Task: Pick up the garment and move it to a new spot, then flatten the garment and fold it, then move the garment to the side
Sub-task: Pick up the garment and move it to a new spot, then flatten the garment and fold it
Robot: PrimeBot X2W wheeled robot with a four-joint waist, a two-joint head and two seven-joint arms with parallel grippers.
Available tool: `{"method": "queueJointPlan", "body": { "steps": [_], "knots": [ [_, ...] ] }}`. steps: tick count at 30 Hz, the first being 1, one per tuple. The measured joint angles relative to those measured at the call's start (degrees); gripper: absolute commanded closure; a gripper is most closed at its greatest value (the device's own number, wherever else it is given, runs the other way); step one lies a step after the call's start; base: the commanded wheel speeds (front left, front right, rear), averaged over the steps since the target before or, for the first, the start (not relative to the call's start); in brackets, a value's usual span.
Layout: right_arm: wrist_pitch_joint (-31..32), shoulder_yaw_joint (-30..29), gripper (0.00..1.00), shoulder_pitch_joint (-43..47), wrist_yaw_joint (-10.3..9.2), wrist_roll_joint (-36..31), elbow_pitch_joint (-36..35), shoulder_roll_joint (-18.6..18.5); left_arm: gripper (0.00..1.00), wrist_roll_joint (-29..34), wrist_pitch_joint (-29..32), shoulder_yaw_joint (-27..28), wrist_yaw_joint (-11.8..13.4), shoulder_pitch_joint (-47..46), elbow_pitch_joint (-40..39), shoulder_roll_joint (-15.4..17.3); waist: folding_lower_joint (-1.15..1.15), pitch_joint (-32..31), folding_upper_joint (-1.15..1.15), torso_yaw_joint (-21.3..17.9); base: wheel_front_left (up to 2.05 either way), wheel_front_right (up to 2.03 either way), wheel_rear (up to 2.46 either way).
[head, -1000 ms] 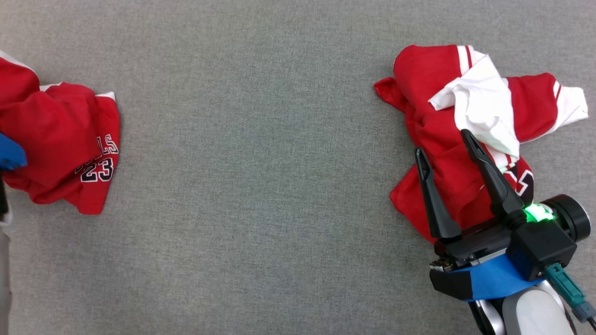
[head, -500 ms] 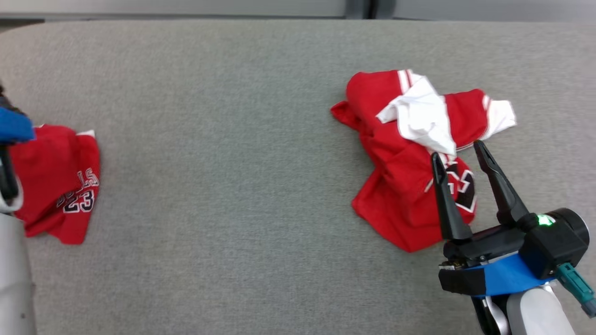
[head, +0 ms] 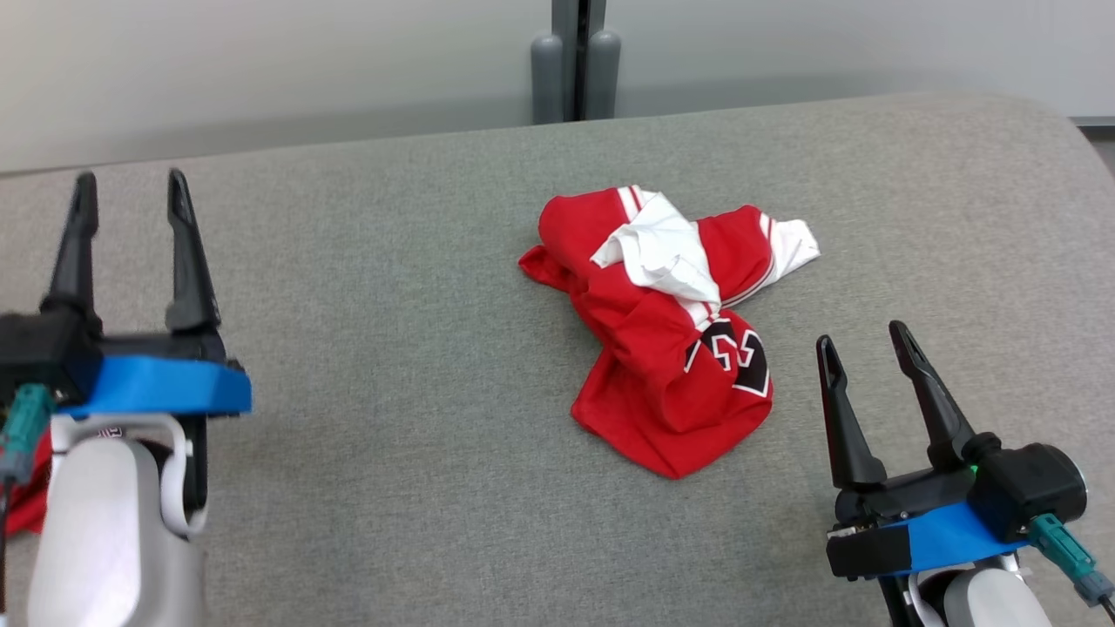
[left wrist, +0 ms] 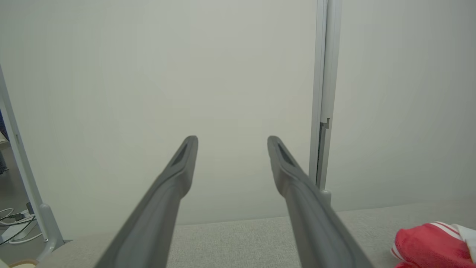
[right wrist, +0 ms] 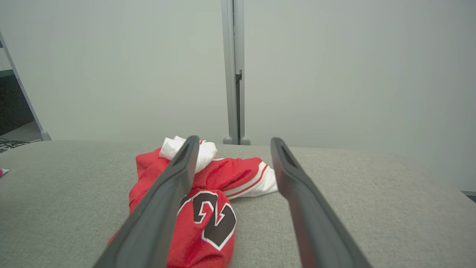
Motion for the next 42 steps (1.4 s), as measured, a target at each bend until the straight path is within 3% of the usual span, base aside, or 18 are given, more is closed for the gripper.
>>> {"method": "queueJointPlan", "body": {
  "steps": [8, 17, 27, 42],
  "knots": [
    [-0.20, -0.25, 0.00, 1.17, 0.00, 0.49, 2.24, 0.01, 0.00, 0.29, 0.00, 1.33, 0.38, 11.53, -4.15, -2.67, 0.00, -2.98, 0.00, -0.97, 0.00, 0.00, 0.00],
    [-0.23, -1.18, 0.00, 3.32, 0.00, 0.89, 3.55, 0.03, 0.00, 0.62, 0.00, 0.76, 0.54, 20.52, -7.19, -4.79, 0.00, -5.54, 0.00, 1.64, 0.00, 0.00, 0.00],
    [-0.25, -1.72, 0.00, 5.02, 0.00, 1.34, 4.95, 0.02, 0.00, 0.52, 0.00, -2.63, 0.76, 24.80, -7.35, -6.49, 0.00, -7.91, 0.00, 3.49, 0.00, 0.00, 0.00],
    [-0.26, -1.71, 0.00, 5.46, 0.00, 1.75, 6.46, 0.02, 0.00, 0.54, 0.00, -2.55, 0.87, 25.79, -6.70, -6.93, 0.01, -8.51, 0.00, 3.42, 0.00, 0.00, 0.00]
  ]
}}
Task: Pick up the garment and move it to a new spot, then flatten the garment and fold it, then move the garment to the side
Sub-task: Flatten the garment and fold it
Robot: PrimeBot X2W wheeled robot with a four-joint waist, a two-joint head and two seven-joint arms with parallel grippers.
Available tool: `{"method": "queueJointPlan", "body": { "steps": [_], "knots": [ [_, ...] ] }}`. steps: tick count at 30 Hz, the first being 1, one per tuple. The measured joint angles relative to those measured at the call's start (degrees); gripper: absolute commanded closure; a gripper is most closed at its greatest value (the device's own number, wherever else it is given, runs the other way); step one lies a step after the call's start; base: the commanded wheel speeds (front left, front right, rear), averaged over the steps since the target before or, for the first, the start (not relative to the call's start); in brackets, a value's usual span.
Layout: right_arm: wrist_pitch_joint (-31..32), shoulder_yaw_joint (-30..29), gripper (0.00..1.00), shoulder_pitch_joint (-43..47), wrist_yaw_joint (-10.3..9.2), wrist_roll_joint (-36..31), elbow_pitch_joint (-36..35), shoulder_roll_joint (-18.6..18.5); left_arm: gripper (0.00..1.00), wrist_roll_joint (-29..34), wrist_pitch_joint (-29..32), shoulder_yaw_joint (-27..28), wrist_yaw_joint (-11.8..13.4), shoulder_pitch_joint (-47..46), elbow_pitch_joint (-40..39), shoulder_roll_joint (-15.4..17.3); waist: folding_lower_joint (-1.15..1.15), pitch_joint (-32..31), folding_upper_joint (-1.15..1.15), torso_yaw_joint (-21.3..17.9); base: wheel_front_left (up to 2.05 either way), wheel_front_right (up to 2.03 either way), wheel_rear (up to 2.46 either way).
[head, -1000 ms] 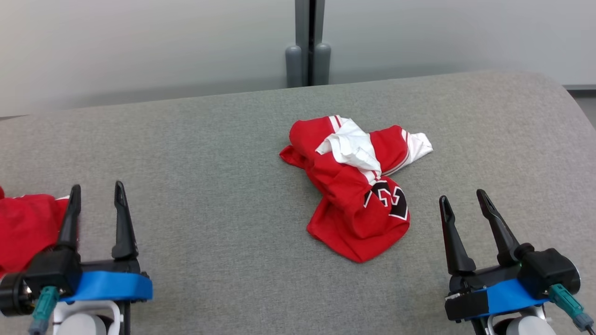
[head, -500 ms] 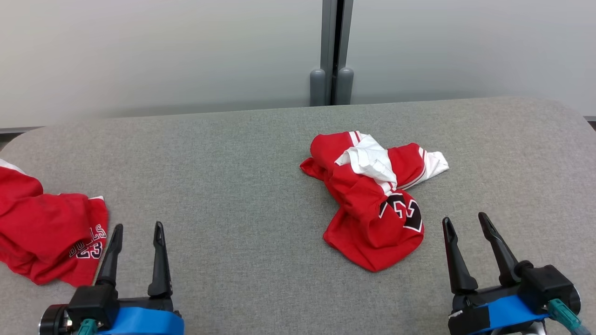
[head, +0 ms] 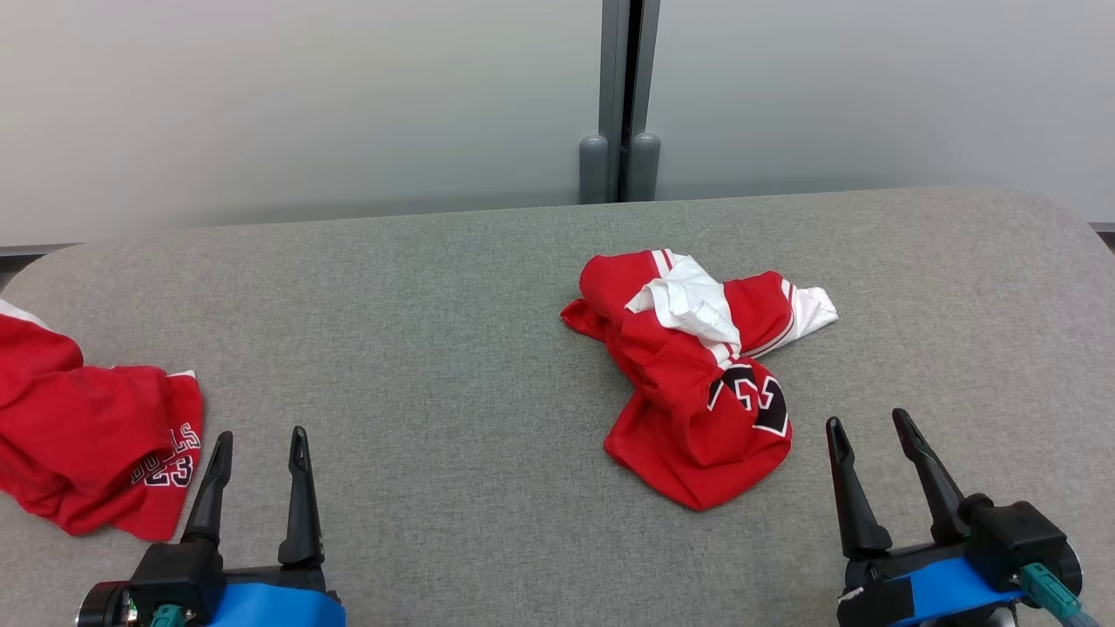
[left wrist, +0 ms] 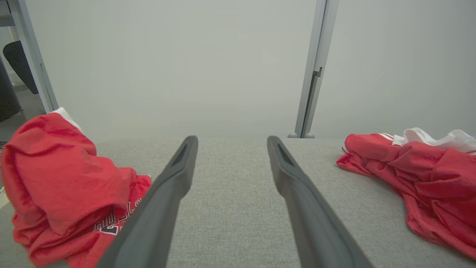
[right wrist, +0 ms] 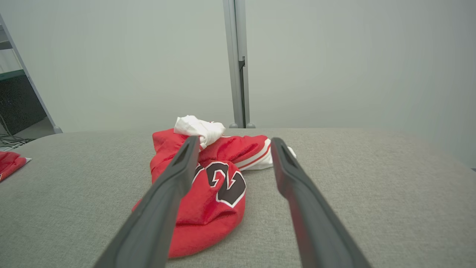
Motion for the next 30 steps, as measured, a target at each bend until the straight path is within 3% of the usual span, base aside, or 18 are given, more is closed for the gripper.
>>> {"method": "queueJointPlan", "body": {
  "steps": [21, 30],
  "knots": [
    [0.00, 0.04, 0.00, -0.37, 0.00, 0.13, 1.75, 0.00, 0.00, 0.24, 0.00, -0.14, 1.01, 0.48, -0.64, -0.21, 0.00, -0.59, 0.00, 0.33, 0.00, 0.00, 0.00],
    [0.64, 3.44, 0.00, -14.74, 0.00, -2.74, 5.56, -0.70, 0.00, 0.48, 0.00, -0.66, 0.44, -1.83, -0.41, -0.24, 0.00, 1.14, 0.00, 2.44, 0.00, 0.00, 0.00]
  ]
}}
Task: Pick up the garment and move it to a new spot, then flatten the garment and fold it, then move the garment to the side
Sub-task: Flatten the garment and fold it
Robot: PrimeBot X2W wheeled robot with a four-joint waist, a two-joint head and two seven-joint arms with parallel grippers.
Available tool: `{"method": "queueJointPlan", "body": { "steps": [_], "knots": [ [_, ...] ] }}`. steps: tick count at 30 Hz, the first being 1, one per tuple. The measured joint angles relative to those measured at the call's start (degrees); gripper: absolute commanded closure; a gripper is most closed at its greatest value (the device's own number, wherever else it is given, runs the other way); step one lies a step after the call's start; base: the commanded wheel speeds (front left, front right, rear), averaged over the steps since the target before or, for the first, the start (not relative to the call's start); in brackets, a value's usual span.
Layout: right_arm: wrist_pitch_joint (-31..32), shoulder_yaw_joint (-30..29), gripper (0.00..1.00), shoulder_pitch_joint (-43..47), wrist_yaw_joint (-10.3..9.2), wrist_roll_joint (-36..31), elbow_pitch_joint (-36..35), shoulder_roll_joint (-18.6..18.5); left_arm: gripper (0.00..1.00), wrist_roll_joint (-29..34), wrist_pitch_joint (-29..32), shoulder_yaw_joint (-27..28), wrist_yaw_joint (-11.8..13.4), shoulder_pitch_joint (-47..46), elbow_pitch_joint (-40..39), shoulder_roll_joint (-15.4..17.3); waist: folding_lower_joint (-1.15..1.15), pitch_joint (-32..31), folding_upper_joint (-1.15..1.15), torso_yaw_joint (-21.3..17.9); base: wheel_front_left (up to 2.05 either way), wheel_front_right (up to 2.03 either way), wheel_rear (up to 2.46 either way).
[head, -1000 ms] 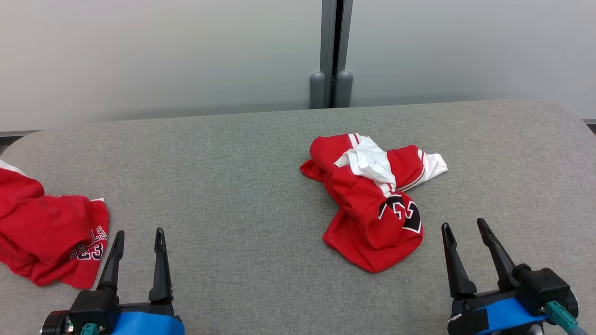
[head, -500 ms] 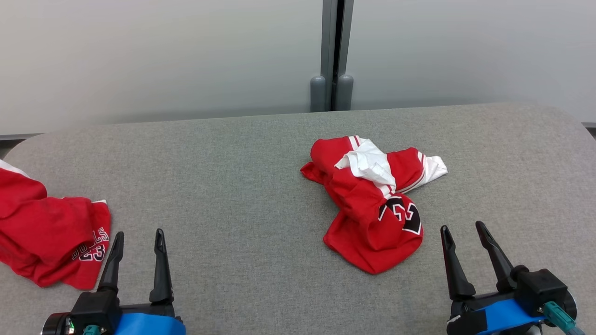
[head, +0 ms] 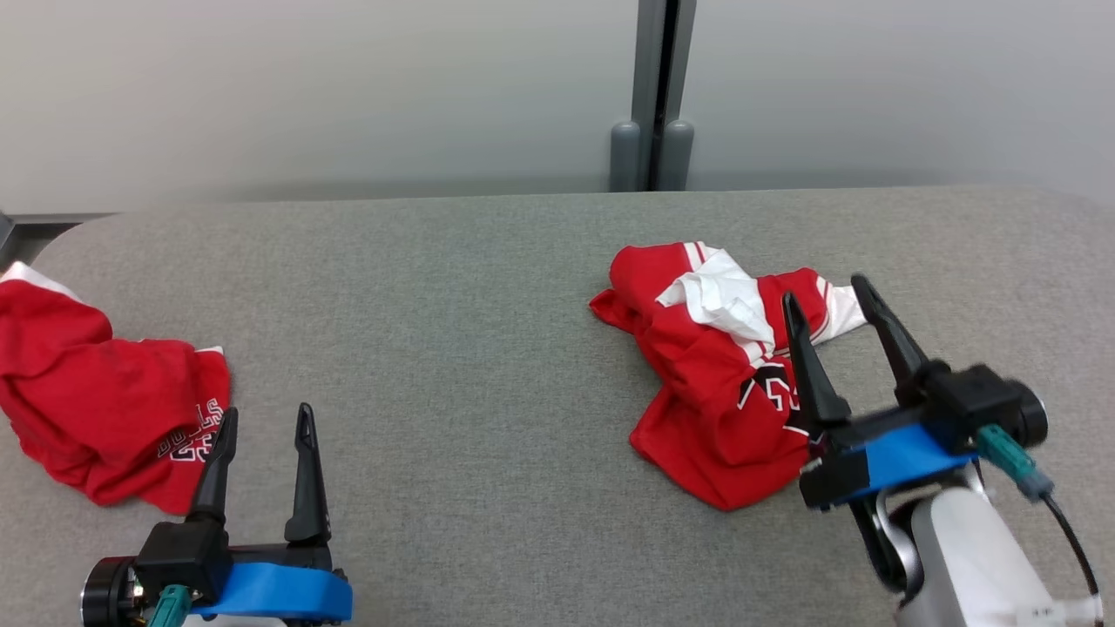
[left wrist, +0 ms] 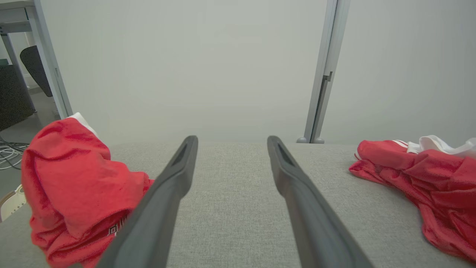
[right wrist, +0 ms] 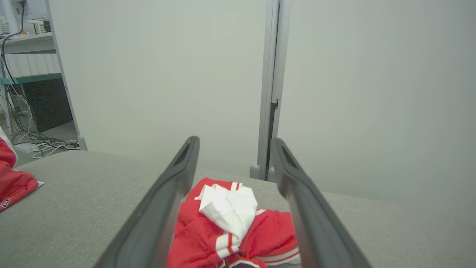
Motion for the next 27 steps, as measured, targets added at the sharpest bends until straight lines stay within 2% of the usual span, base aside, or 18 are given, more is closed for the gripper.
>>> {"method": "queueJointPlan", "body": {
  "steps": [4, 10, 16, 27],
  "knots": [
    [2.43, 2.36, 0.00, -8.30, 0.00, -1.03, 4.69, -1.20, 0.00, -0.09, 0.00, -0.09, -0.09, -0.94, 0.14, 0.00, 0.00, 1.21, 0.00, 1.76, 0.00, 0.00, 0.00],
    [6.98, 3.65, 0.00, -17.29, 0.01, -1.87, 15.46, -3.57, 0.00, -0.94, 0.00, -0.65, -0.30, -2.44, 0.58, -0.05, 0.00, 3.39, 0.00, 4.72, 0.00, 0.00, 0.00],
    [10.42, 4.42, 0.00, -21.36, 0.00, -2.16, 27.40, -6.04, 0.00, -1.49, 0.00, -1.60, -0.24, -3.97, 0.68, -0.11, 0.00, 5.90, 0.00, 7.55, 0.00, 0.00, 0.00],
    [14.30, 5.36, 0.00, -23.75, 0.00, -0.80, 42.41, -6.30, 0.00, -2.93, 0.00, -3.59, 0.25, -5.80, 1.83, -0.14, 0.00, 7.52, 0.00, 8.97, 0.00, 0.00, 0.00]
  ]
}}
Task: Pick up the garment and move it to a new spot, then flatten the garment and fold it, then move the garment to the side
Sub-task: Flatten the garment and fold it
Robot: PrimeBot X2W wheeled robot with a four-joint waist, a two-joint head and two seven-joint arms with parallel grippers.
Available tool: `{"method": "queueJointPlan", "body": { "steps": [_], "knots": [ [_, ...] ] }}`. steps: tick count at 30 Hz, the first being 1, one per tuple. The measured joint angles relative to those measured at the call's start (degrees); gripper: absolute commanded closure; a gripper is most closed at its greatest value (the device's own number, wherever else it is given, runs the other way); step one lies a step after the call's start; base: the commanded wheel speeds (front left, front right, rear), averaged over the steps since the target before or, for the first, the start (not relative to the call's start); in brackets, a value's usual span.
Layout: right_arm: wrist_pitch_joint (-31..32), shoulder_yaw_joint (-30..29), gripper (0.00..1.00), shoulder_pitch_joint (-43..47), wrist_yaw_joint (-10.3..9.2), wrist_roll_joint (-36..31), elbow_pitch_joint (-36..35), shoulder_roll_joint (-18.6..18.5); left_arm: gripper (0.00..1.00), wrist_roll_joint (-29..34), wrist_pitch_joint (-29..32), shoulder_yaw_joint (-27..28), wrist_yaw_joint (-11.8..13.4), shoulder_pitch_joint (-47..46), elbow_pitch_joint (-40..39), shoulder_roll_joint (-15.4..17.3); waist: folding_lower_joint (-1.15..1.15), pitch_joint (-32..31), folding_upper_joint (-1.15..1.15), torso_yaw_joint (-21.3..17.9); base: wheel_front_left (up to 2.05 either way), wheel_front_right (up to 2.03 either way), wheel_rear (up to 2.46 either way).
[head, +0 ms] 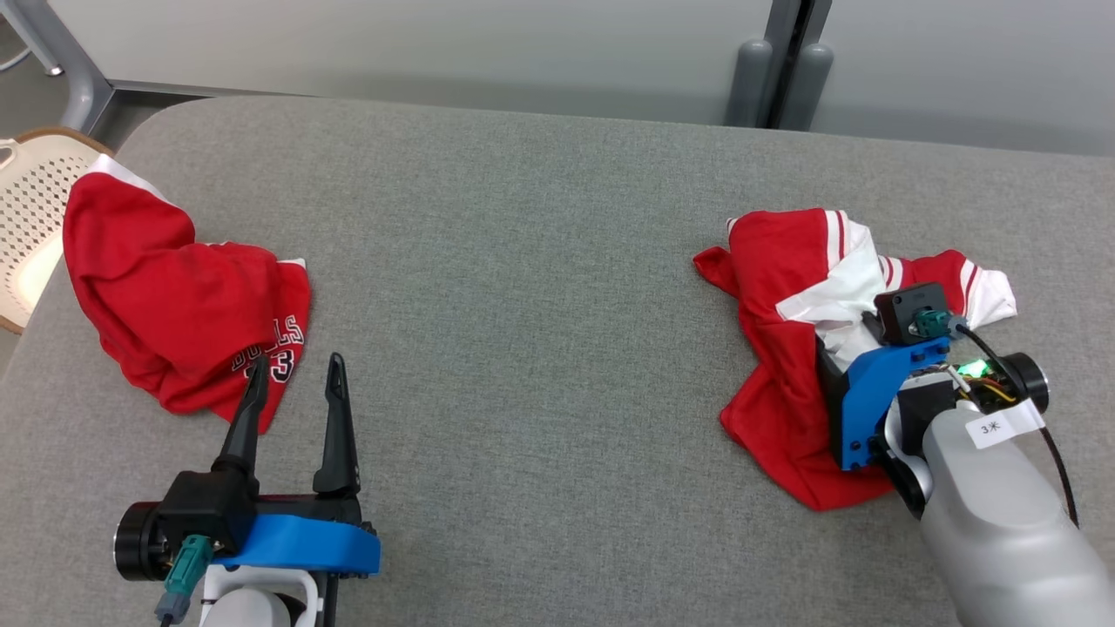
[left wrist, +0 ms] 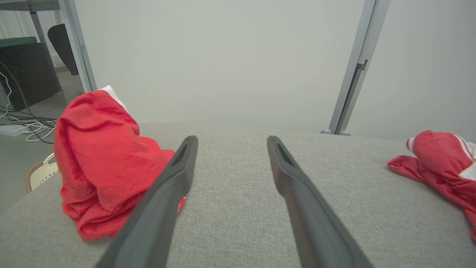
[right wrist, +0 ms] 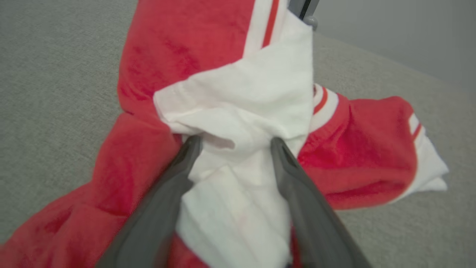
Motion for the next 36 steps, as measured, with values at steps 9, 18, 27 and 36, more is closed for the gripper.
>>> {"method": "queueJointPlan", "body": {
  "steps": [9, 18, 27, 36],
  "knots": [
    [-8.33, -0.98, 1.00, -1.04, 0.01, 1.76, 2.43, 0.71, 0.00, -0.09, 0.00, 0.31, 0.27, 0.46, 0.47, 0.00, 0.00, -1.41, 0.00, -1.70, 0.00, 0.00, 0.00],
    [-14.85, -1.78, 1.00, -0.93, 0.00, 1.12, -6.84, -1.33, 0.00, -0.37, 0.00, 0.54, 0.26, 1.21, 0.13, -0.01, 0.00, -3.37, 0.00, -3.84, 0.00, 0.00, 0.00],
    [-14.91, 13.10, 1.00, 6.13, 0.00, 2.80, -23.82, 5.00, 0.00, -0.16, 0.00, 1.30, 0.34, 1.55, -0.83, -0.01, -0.01, -4.44, 0.00, -1.86, 0.00, 0.00, 0.00],
    [-14.93, 32.59, 1.00, 9.24, 0.00, 8.21, -25.06, 6.86, 0.00, -0.48, 0.00, 1.47, 0.48, 2.38, -0.92, -0.01, -0.01, -4.67, 0.00, 1.24, 0.00, 0.00, 0.00]
  ]
}}
